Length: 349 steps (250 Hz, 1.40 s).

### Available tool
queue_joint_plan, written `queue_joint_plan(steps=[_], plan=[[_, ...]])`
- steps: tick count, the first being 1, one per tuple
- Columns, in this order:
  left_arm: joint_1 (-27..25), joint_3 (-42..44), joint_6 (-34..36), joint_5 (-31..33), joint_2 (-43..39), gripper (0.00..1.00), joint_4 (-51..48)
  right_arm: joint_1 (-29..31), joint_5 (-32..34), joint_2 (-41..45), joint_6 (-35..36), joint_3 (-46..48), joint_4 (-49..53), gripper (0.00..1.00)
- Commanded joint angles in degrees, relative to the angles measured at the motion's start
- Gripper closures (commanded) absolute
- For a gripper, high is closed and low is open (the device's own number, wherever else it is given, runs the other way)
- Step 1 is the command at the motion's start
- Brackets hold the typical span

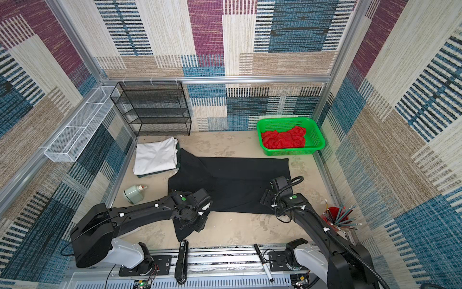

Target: Fold and stack the t-shirts

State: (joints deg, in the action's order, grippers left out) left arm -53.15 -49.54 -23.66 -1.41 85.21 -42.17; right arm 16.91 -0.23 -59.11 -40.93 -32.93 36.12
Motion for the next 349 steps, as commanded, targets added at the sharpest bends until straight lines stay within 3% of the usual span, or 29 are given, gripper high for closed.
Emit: queue_joint_plan(steps=[1, 61, 121, 172, 235, 266, 286, 297, 310, 349], plan=[[0.2, -1.3, 1.6, 7.8, 2.5, 0.56, 2.7, 0.1, -0.8, 0.1, -0.5, -0.5, 0.1, 0.19], [0.4, -4.0, 2.6, 4.3, 9.0, 0.64, 4.6, 0.1, -0.9, 0.4, 0.0, -1.1, -0.1, 0.18], [0.8, -2.9, 1.4, 5.8, 7.8, 1.00, 2.3, 0.1, -1.4, -0.3, 0.6, -0.9, -1.1, 0.18], [1.0, -2.0, 1.8, 2.7, 0.6, 1.00, 0.2, 0.1, -1.7, -0.7, 1.0, -0.8, -1.6, 0.18], [5.2, -2.8, 8.9, -23.6, -7.7, 1.00, -3.0, 0.1, -1.5, -0.1, 0.7, -0.4, -2.0, 0.18], [6.6, -3.0, 9.9, -29.7, -5.8, 1.00, -3.6, 0.1, -1.8, -0.6, 1.0, -0.1, -2.6, 0.18], [6.8, -3.6, 9.6, -28.8, -4.3, 1.00, -3.9, 0.1, -2.1, -1.0, 1.0, 0.0, -2.7, 0.18], [6.9, -4.0, 8.9, -27.5, -3.7, 0.74, -3.8, 0.1, -2.1, -1.0, 1.1, -0.1, -2.6, 0.18], [6.9, -4.0, 7.8, -24.6, -4.4, 0.57, -3.0, 0.1, -2.1, -0.7, 1.1, -0.1, -2.5, 0.18], [8.0, -1.8, -0.5, -12.2, -12.4, 0.57, -3.2, 0.1, -2.2, 0.0, 1.0, -0.2, -2.2, 0.17]])
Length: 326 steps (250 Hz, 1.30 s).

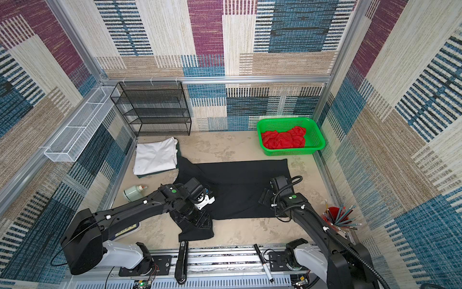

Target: Fold and stack the t-shirts

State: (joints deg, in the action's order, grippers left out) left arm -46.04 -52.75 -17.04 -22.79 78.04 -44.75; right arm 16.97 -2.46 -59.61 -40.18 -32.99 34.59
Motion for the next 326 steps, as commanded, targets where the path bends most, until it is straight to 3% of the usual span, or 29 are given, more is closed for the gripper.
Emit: queue_joint_plan(steps=[1, 31, 56, 95, 142, 214, 263, 297, 326], plan=[[0.9, 1.5, -7.5, 9.5, -5.5, 0.57, -0.7, 0.1, 0.0, 0.6, 0.2, -0.1, -0.7, 0.17], [2.4, 3.8, -22.4, 21.8, -10.0, 0.62, -12.3, 0.1, -0.3, 0.8, 0.4, -0.1, -0.8, 0.17], [2.8, 6.1, -29.3, 21.7, -10.6, 0.63, -19.0, 0.1, -0.8, 0.5, 0.9, 0.0, -1.3, 0.17], [3.0, 14.4, -34.8, 21.5, -15.2, 0.63, -12.9, 0.1, -1.8, -1.5, 2.4, 0.0, -2.9, 0.16], [3.1, 18.5, -33.5, 18.3, -14.5, 0.65, -3.0, 0.1, -2.2, -4.0, 3.8, -0.9, -3.3, 0.16], [3.3, 18.6, -31.7, 18.7, -6.6, 0.66, -1.5, 0.1, -1.6, -3.8, 3.1, -1.5, -2.3, 0.16], [3.3, 20.5, -32.0, 19.0, -7.0, 0.65, -0.9, 0.1, -1.3, -4.2, 2.9, -1.7, -2.4, 0.15], [4.1, 22.6, -33.1, 21.6, -7.8, 0.81, 3.1, 0.1, -3.1, -6.3, 3.2, -2.4, -3.9, 0.16], [9.3, 23.7, -32.1, 21.4, -7.3, 0.79, 8.0, 0.1, -2.9, -6.8, 3.4, -3.6, -3.9, 0.16]])
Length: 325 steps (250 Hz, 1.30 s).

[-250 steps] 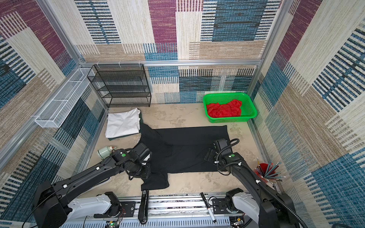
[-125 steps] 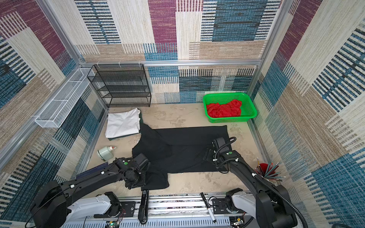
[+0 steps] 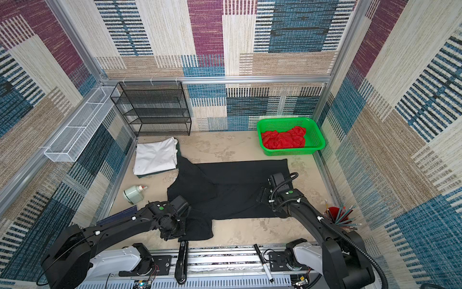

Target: Fold and stack the t-shirts

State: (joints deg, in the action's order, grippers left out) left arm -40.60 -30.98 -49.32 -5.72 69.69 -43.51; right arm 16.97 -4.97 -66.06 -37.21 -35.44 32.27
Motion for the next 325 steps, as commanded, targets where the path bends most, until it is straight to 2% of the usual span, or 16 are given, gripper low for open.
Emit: queue_joint_plan(steps=[1, 21, 43, 86, 127, 149, 268, 289, 325], plan=[[4.1, 1.9, 0.3, 4.3, 1.0, 0.79, 6.9, 0.1, -0.4, -0.3, 0.5, -1.2, -1.6, 0.16], [7.9, 0.9, 2.5, 4.2, 1.7, 0.78, 8.4, 0.1, 0.0, -0.3, 0.5, -1.6, -1.3, 0.16], [9.9, -1.8, 5.5, 4.5, 2.4, 0.73, 6.6, 0.1, -0.1, 0.0, 0.6, -1.6, -0.9, 0.15], [9.9, -3.0, 6.2, 4.8, -1.3, 0.66, 0.9, 0.1, -0.1, 1.7, 0.0, -0.2, -1.2, 0.15], [9.2, -0.7, 3.8, 3.2, -9.1, 0.66, -1.8, 0.1, -0.5, 1.9, 0.1, 0.1, -1.4, 0.15], [8.7, -0.2, 2.1, 2.0, -11.1, 0.69, -2.6, 0.1, -0.5, 1.6, 0.2, -0.1, -1.4, 0.15], [7.9, -0.5, 7.3, 0.3, 0.2, 0.67, 4.0, 0.1, -0.7, 1.3, -0.1, 0.6, -1.8, 0.15], [7.9, -0.5, 8.2, -0.9, 2.5, 0.75, 5.0, 0.1, -0.5, 1.4, -0.7, 0.7, -1.7, 0.15], [7.8, -1.0, 8.5, -1.5, 2.2, 0.98, 2.4, 0.1, 3.8, 4.1, -6.0, 2.0, 1.7, 0.14]])
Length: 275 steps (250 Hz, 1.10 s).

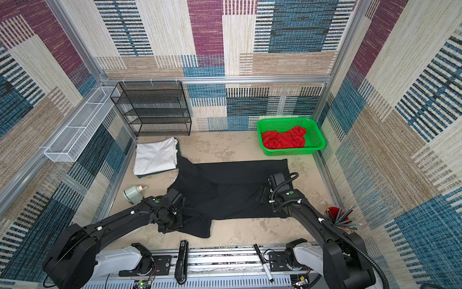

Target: Fold and stack the t-shirts

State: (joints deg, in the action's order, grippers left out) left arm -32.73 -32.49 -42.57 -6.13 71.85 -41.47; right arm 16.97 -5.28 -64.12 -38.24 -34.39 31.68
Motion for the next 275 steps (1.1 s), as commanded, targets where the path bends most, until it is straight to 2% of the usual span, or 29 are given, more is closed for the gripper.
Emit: queue_joint_plan(steps=[1, 36, 72, 94, 117, 132, 137, 166, 199, 234, 252, 275], plan=[[-0.1, 0.5, 1.7, -1.1, -0.1, 0.99, 0.3, 0.1, 4.3, 2.3, -5.2, 1.0, 2.4, 0.13], [0.0, -2.2, -2.4, -0.9, -8.7, 1.00, -5.9, 0.1, 5.9, 9.7, -13.8, 3.4, 6.9, 0.13], [1.1, -9.1, -5.5, 6.9, -17.4, 1.00, -16.7, 0.1, 10.1, 11.5, -22.1, 1.8, 17.6, 0.12], [3.5, -12.1, -3.8, 9.6, -20.7, 1.00, -19.0, 0.1, 11.1, 11.1, -24.9, 1.1, 21.3, 0.13], [5.9, -13.5, -0.9, 8.6, -20.1, 1.00, -17.8, 0.1, 11.4, 11.9, -28.0, 0.5, 24.7, 0.18], [6.7, -13.5, 0.1, 8.1, -19.6, 1.00, -15.7, 0.1, 10.6, 13.4, -28.7, 0.5, 26.1, 0.32], [6.8, -13.4, 0.3, 7.9, -19.5, 1.00, -14.7, 0.1, 9.8, 14.0, -28.9, 0.8, 26.2, 0.34], [7.4, -12.8, 1.4, 7.2, -18.1, 1.00, -10.8, 0.1, 7.3, 13.7, -31.3, 2.3, 26.0, 0.36], [8.5, -12.7, 3.9, 11.5, -18.6, 1.00, -9.4, 0.0, 12.8, 11.3, -36.4, 1.8, 26.7, 0.37], [11.3, -12.3, 8.5, 8.5, -16.4, 1.00, -6.1, -0.6, 16.2, 11.9, -43.4, 2.2, 28.0, 0.40], [11.9, -11.7, 10.1, 7.3, -15.6, 1.00, -4.4, -1.5, 17.2, 13.0, -47.3, 2.5, 28.6, 0.46], [11.9, -11.5, 11.7, 6.9, -16.0, 1.00, -3.7, -5.0, 16.5, 13.6, -47.5, 3.8, 26.3, 0.52]])
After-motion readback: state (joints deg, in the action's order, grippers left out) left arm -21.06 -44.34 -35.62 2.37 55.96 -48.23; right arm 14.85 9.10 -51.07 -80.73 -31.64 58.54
